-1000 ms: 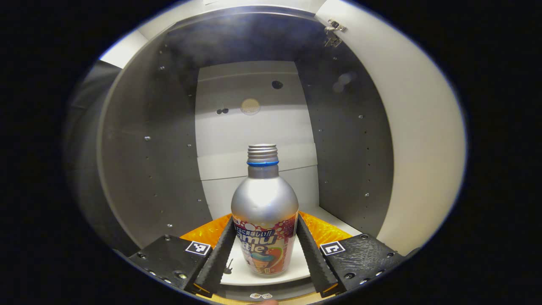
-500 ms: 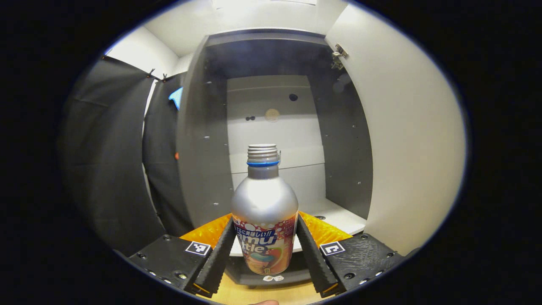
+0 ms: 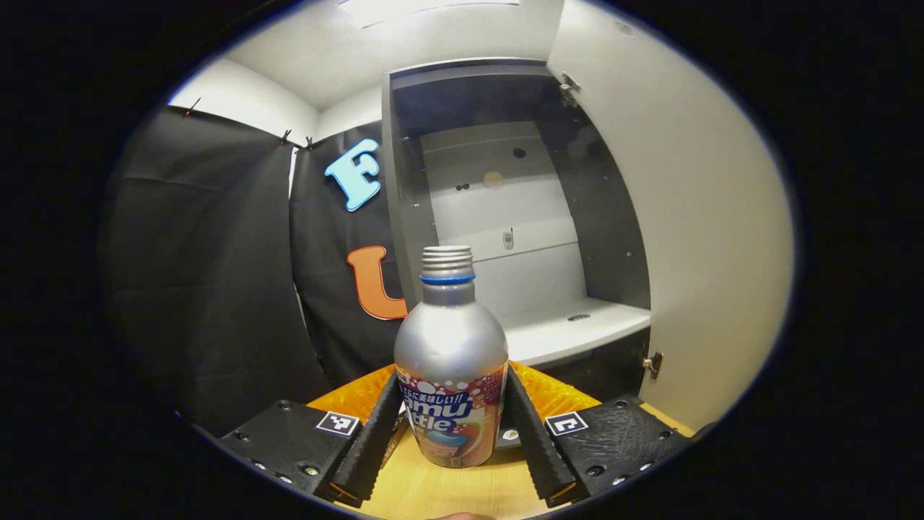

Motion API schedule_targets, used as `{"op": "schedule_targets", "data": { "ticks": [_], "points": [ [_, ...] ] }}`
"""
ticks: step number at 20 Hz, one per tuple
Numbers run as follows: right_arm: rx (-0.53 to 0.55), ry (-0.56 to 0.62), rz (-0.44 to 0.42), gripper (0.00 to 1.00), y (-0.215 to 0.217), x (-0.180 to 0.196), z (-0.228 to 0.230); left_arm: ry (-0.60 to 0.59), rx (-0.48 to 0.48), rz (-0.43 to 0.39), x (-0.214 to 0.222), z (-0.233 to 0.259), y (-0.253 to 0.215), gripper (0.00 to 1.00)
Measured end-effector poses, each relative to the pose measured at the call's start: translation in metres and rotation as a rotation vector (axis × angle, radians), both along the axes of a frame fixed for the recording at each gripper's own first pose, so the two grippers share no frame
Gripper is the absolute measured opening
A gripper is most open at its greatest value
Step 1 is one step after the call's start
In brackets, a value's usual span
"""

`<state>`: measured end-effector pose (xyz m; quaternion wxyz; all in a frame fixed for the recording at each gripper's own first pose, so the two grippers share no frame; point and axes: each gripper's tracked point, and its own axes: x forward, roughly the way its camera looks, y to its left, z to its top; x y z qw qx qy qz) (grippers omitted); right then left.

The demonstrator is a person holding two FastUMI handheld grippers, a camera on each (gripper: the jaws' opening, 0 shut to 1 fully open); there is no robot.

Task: Open the cabinet door with the right hand, grasp the bottle in the cabinet with the left hand and place it on the coaster, then close the cabinet door with the right hand.

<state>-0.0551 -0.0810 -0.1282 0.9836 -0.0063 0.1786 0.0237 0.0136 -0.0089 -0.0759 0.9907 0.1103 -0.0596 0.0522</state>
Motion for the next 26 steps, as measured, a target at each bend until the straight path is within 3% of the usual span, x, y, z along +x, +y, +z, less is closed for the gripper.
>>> {"op": "schedule_targets", "data": {
  "ticks": [4,10,13,18,26],
  "points": [
    [-0.093,0.007,-0.011,0.83,-0.004,0.000,-0.002,0.043,-0.009,-0.008,-0.020,-0.062,-0.010,0.78],
    [-0.170,0.044,-0.042,0.87,-0.017,0.006,-0.016,0.089,-0.168,0.018,-0.025,-0.151,0.007,0.78],
    [-0.216,0.038,-0.081,0.87,-0.028,0.002,-0.011,0.082,-0.242,0.077,-0.024,-0.183,0.031,0.79],
    [-0.246,0.013,-0.098,0.87,-0.034,0.006,-0.009,0.120,-0.244,0.120,-0.033,-0.232,0.037,0.79],
    [-0.273,0.011,-0.090,0.88,-0.039,0.006,-0.007,0.135,-0.247,0.169,-0.043,-0.259,0.044,0.79]
  ]
}}
